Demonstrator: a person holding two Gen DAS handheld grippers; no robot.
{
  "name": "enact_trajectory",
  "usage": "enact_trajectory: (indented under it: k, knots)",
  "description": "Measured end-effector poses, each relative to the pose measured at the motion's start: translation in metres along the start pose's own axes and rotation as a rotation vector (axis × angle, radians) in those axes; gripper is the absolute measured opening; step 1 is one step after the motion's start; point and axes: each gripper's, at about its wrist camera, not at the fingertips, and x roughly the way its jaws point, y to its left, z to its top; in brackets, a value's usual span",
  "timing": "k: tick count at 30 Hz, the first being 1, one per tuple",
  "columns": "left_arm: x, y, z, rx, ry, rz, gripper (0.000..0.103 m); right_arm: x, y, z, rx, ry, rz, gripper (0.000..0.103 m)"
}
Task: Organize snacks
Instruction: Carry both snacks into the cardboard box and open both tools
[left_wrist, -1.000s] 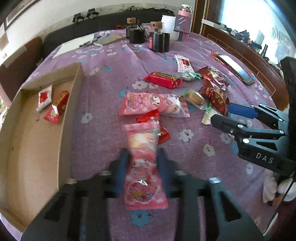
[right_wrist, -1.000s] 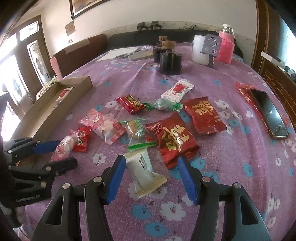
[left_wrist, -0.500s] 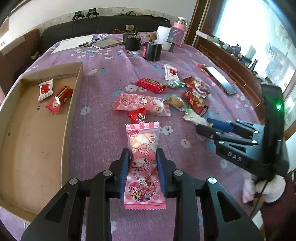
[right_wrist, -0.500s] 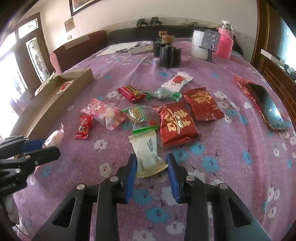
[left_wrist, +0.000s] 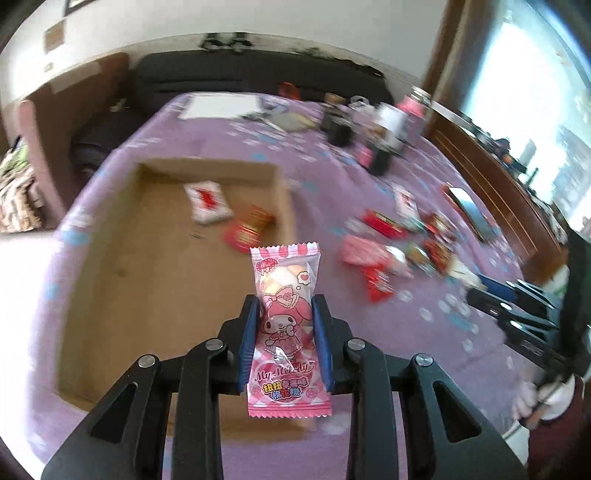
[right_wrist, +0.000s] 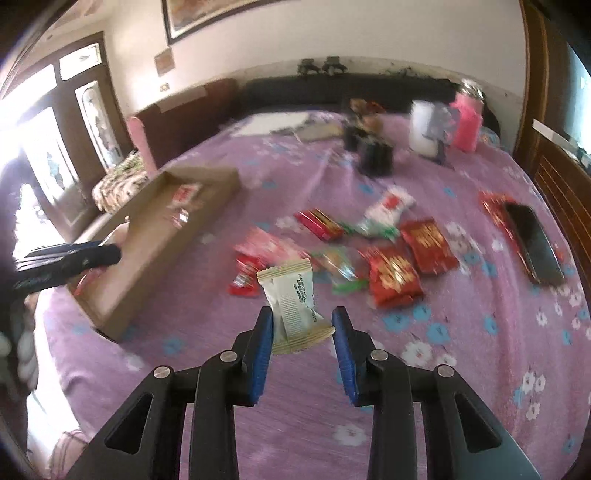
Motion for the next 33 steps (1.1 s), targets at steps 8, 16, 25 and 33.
enact_trajectory:
  k: [8, 16, 25, 33]
  knots:
    - [0.008, 0.07, 0.044, -0.073, 0.003, 0.084, 0.026, 0.009, 0.043, 0.058, 0.028, -0.002, 0.153, 0.033]
    - [0.069, 0.12, 0.07, -0.171, 0.067, 0.087, 0.026, 0.082, 0.092, 0.12, 0.088, 0.089, 0.264, 0.033]
    - [0.123, 0.149, 0.084, -0.25, 0.133, 0.087, 0.026, 0.175, 0.124, 0.158, 0.095, 0.17, 0.212, 0.033]
    - [0.132, 0.147, 0.091, -0.225, 0.125, 0.109, 0.027, 0.222, 0.125, 0.158, 0.115, 0.216, 0.179, 0.035]
